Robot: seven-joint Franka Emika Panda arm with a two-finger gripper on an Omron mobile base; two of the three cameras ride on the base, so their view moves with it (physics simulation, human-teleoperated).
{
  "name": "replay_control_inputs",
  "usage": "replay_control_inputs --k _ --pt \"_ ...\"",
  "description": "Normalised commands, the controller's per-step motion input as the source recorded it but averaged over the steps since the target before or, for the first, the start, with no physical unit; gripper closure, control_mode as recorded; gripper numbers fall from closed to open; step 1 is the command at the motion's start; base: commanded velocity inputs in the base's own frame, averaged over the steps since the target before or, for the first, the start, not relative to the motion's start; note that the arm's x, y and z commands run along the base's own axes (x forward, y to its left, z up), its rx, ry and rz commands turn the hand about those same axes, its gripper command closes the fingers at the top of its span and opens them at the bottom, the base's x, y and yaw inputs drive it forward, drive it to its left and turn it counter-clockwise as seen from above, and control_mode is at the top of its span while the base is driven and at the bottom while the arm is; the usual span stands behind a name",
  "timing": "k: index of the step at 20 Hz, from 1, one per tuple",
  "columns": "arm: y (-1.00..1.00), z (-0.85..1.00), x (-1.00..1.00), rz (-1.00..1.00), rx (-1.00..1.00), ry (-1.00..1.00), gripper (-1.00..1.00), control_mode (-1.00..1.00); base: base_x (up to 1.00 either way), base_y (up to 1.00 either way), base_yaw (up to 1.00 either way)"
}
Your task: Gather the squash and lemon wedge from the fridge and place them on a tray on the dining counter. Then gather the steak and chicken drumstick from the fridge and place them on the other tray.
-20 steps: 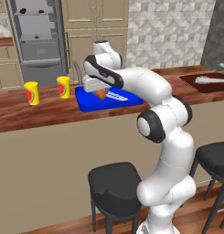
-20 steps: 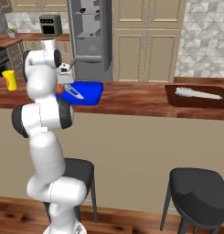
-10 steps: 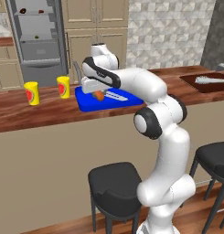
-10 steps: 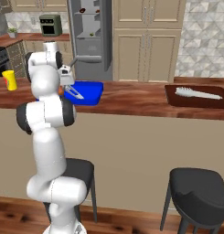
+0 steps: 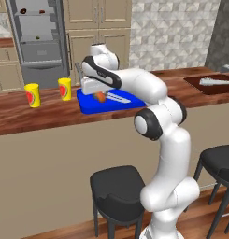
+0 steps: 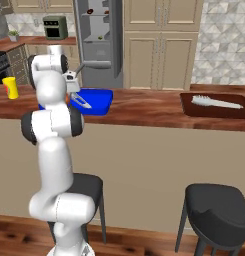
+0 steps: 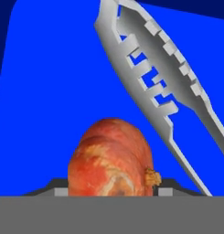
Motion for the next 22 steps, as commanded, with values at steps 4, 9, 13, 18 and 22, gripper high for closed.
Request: replay_control_inputs --k 4,9,13,18,22 --pt "0.00 -0.02 0.01 0.00 0.00 0.00 -1.00 -1.00 0.00 0.00 0.00" --pt "0.00 0.18 0.00 0.00 0.00 0.05 -1.00 -1.00 0.00 0.00 0.00" --pt "0.00 0.33 0.00 0.00 0.00 0.10 -1.00 -1.00 0.00 0.00 0.00" --pt "0.00 0.34 -0.03 0.00 0.00 0.06 -1.00 -1.00 0.00 0.00 0.00" --pt "-0.05 0.35 -0.32 0.00 0.00 0.01 -1.00 -1.00 0.00 0.00 0.00"
